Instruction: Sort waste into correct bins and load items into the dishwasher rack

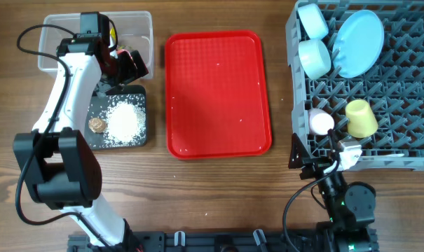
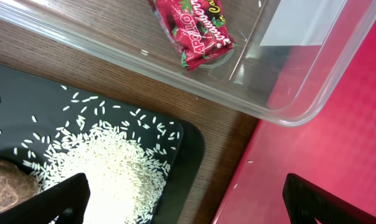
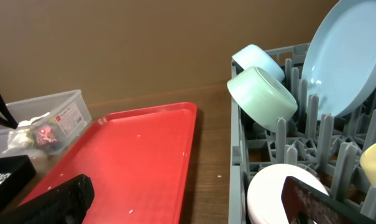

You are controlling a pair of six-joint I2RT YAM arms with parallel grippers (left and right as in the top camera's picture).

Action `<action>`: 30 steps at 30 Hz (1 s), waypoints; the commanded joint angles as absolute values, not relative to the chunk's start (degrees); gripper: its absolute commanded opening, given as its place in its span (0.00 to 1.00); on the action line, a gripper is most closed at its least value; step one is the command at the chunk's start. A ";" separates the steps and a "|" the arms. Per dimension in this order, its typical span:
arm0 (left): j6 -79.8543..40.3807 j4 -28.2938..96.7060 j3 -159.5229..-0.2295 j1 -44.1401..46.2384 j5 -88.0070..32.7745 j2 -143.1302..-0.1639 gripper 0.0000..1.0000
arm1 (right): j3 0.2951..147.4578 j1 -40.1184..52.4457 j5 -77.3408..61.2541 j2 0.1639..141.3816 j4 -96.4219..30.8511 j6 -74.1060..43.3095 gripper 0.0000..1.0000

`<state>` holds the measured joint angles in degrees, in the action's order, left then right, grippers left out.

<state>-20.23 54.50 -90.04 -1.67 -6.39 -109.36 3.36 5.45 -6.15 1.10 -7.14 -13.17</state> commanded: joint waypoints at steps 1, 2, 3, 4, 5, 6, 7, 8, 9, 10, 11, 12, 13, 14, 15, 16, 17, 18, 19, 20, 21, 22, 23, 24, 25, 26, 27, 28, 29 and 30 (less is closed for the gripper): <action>-20.12 54.52 -89.86 -1.74 -5.89 -109.95 1.00 | 3.29 5.67 -5.39 0.14 -6.63 -12.16 1.00; -20.12 54.50 -89.86 -1.72 -5.91 -109.95 1.00 | 3.29 5.67 -5.39 0.21 -6.66 -12.14 1.00; -20.12 54.50 -89.86 -1.72 -5.89 -109.95 1.00 | 3.29 5.67 -5.39 0.21 -6.66 -12.16 1.00; -20.12 54.50 -89.86 -1.74 -5.89 -109.97 1.00 | 3.29 5.67 -5.39 0.23 -6.63 -12.16 1.00; -20.12 54.50 -89.86 -1.74 -5.89 -109.95 1.00 | 3.29 5.67 -5.39 0.27 -6.66 -12.16 1.00; -20.12 54.50 -89.86 -1.74 -5.89 -109.95 1.00 | 3.29 5.67 -5.39 0.27 -6.66 -12.14 1.00; -20.12 54.50 -89.86 -1.74 -5.89 -109.95 1.00 | 3.29 5.67 -5.39 0.27 -6.66 -12.16 1.00; -20.12 54.50 -89.86 -1.72 -5.89 -109.97 1.00 | 3.29 5.67 -5.39 0.27 -6.66 -12.16 1.00; -20.12 54.50 -89.86 -1.74 -5.89 -109.95 1.00 | 3.29 5.67 -5.39 0.27 -6.66 -12.16 1.00; -20.12 54.50 -89.86 -1.74 -5.89 -109.95 1.00 | 3.29 5.67 -5.39 0.27 -6.66 -12.14 1.00; -20.12 54.50 -89.86 -1.74 -5.89 -109.95 1.00 | 3.29 5.67 -5.39 0.27 -6.66 -12.16 1.00; -20.12 54.50 -89.86 -1.74 -5.89 -109.95 1.00 | 3.29 5.67 -5.39 0.27 -6.66 -12.16 1.00; -20.12 54.52 -89.86 -1.74 -5.89 -109.95 1.00 | 3.29 5.67 -5.39 0.27 -6.66 -12.14 1.00; -20.12 54.50 -89.86 -1.74 -5.89 -109.97 1.00 | 3.29 5.67 -5.39 0.27 -6.66 -12.16 1.00; -20.12 54.50 -89.86 -1.74 -5.89 -109.97 1.00 | 3.29 5.67 -5.39 0.27 -6.66 -12.16 1.00; -20.10 54.48 -89.86 -1.74 -5.82 -109.97 1.00 | 3.29 5.67 -5.39 0.27 -6.66 -12.14 1.00; -20.10 54.50 -89.86 -1.78 -5.54 -109.93 1.00 | 3.29 5.67 -5.39 0.27 -6.66 -12.14 1.00; -20.08 54.50 -89.86 -1.78 -4.47 -109.56 1.00 | 3.29 5.67 -5.39 0.27 -6.66 -12.16 1.00; -19.77 53.06 -89.86 -1.69 -4.16 -108.44 1.00 | 3.29 5.67 -5.39 0.27 -6.66 -12.16 1.00; -19.66 51.48 -89.86 -1.48 -4.12 -107.50 1.00 | 3.29 5.67 -5.39 0.27 -6.66 -12.16 1.00; -19.66 49.84 -89.86 -1.06 -3.86 -105.47 1.00 | 3.29 5.67 -5.39 0.27 -6.66 -12.16 1.00; -19.59 48.27 -89.86 -0.58 -3.22 -103.53 1.00 | 3.29 5.67 -5.39 0.27 -6.66 -12.14 1.00; -17.87 46.19 -89.82 0.12 -2.66 -101.14 1.00 | 3.29 5.67 -5.39 0.27 -6.66 -12.14 1.00; -14.11 43.42 -89.23 1.02 -2.66 -98.08 1.00 | 3.29 5.67 -5.39 0.27 -6.66 -12.16 1.00; -10.31 40.34 -87.48 1.80 -2.68 -94.13 1.00 | 3.29 5.67 -5.39 0.27 -6.66 -12.16 1.00; -8.43 37.32 -84.40 2.15 -2.48 -89.32 1.00 | 3.29 5.67 -5.39 0.27 -6.66 -12.16 1.00; -8.05 35.11 -81.01 2.13 -2.44 -85.08 1.00 | 3.29 5.67 -5.39 0.27 -6.66 -12.16 1.00; -7.86 33.19 -77.67 1.96 -2.22 -81.58 1.00 | 3.29 5.67 -5.39 0.27 -6.66 -12.16 1.00; -7.86 30.28 -72.16 1.52 -2.02 -76.53 1.00 | 3.29 5.67 -5.39 0.27 -6.66 -12.16 1.00; -7.90 26.68 -66.02 0.93 -2.04 -71.64 1.00 | 3.29 5.67 -5.39 0.27 -6.66 -12.16 1.00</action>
<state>-10.66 31.22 -78.11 2.09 -3.16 -80.77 3.36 5.45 -6.13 0.99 -6.90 -13.17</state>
